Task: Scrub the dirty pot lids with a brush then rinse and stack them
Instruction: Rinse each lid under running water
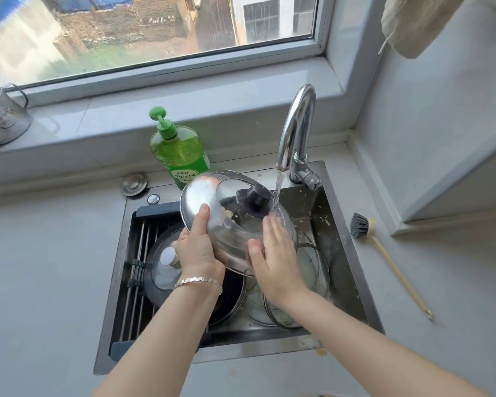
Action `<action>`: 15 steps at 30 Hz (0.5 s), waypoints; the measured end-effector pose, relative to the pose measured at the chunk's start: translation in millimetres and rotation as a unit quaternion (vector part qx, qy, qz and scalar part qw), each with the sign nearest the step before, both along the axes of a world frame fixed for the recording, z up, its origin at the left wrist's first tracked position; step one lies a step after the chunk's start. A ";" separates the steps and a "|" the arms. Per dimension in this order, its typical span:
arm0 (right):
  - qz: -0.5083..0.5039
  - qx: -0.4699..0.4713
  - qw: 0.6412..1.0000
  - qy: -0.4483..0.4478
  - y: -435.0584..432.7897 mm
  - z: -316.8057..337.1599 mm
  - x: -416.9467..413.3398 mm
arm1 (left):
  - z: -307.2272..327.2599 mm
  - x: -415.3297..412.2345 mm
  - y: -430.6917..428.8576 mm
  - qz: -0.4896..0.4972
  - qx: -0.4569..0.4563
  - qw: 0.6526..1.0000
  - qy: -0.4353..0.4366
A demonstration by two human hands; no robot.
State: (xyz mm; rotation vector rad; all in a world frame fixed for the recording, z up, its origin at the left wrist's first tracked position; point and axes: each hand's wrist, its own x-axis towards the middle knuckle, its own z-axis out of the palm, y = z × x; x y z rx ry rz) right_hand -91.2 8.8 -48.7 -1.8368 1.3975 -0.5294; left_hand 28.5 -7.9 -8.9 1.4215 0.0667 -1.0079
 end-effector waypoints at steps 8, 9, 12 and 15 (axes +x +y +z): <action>-0.346 0.373 0.820 -0.262 -68.4 -37.9 -68.0 | -9.5 7.8 18.0 -0.156 0.009 0.983 0.095; -0.359 0.373 0.813 -0.266 -66.7 -40.1 -73.8 | -9.7 4.5 19.9 -0.173 0.012 0.981 0.089; -0.383 0.344 0.831 -0.212 -58.5 -47.7 -90.3 | -21.8 -3.3 23.5 -0.195 0.052 0.976 0.081; -0.410 0.300 0.843 -0.178 -47.4 -45.0 -103.8 | -33.3 -7.0 26.2 -0.239 0.108 0.960 0.097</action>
